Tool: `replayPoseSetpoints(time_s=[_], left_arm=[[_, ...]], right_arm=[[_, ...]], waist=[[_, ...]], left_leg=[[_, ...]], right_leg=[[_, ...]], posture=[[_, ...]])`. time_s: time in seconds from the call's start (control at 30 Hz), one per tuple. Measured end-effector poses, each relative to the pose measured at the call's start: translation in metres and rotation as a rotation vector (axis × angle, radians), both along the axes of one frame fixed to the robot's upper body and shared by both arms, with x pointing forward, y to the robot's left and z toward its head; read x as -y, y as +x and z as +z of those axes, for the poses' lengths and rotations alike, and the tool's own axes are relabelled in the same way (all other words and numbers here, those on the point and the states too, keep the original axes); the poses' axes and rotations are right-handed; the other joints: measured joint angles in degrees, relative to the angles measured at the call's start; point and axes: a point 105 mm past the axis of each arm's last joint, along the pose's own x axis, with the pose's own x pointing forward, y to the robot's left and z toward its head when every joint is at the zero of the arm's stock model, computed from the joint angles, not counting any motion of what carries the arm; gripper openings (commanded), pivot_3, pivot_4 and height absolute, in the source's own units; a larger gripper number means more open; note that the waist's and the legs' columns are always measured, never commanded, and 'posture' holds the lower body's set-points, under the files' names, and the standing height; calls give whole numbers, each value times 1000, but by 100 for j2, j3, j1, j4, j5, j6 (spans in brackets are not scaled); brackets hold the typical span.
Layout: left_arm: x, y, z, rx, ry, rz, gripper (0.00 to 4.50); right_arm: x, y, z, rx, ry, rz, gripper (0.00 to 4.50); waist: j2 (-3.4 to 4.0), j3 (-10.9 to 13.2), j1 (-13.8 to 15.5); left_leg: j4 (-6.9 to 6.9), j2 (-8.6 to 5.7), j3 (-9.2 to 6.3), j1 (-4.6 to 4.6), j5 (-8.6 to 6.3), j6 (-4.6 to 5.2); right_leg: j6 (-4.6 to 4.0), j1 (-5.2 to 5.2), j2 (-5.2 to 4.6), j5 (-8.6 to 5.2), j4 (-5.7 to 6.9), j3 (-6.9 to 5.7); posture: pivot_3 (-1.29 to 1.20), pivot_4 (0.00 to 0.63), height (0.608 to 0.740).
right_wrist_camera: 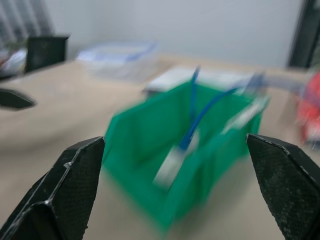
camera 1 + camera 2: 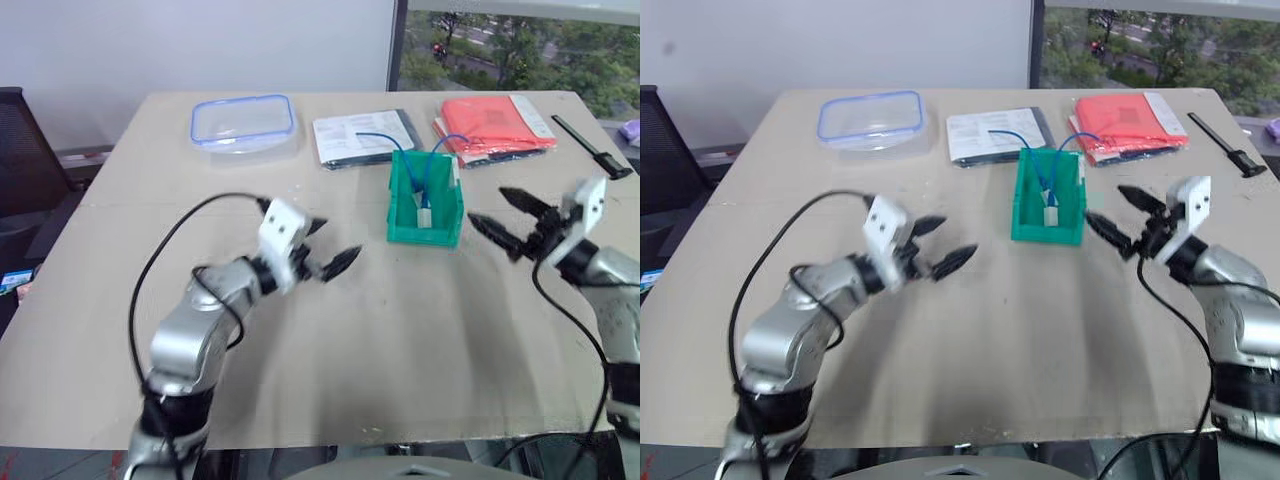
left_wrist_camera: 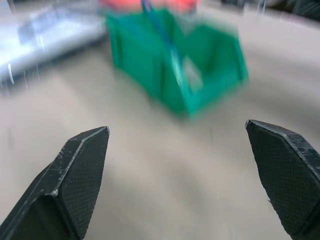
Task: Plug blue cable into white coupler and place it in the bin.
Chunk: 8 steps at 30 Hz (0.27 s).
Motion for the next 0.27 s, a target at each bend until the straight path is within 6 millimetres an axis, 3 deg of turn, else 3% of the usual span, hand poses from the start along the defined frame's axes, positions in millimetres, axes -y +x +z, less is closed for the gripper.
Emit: replayPoseSetpoints(time_s=[0.07,0.2,0.27], left_arm=[[-12,-21,-26,-65,-5,16,4500],[-25,-43,-56,-107,7,92,4500],[-27,-45,-59,-81,18,120,4500]], right_arm=[[9,-23,-33,-112,-30,15,4450],[24,-53,-73,-198,-105,9,4450],[31,-58,-84,-201,-145,-1,4450]], waist=[[0,1,1],[-1,0,12],[2,-1,8]], left_leg=[[9,-1,1,1,0,2],[16,-3,4,5,-4,-7],[17,-5,4,10,-14,-23]], right_leg=[[-1,3,-5,1,-3,2],[-21,5,-18,-13,-8,3],[-30,-1,-26,-6,-9,0]], posture=[[0,150,736],[0,150,736],[0,150,736]])
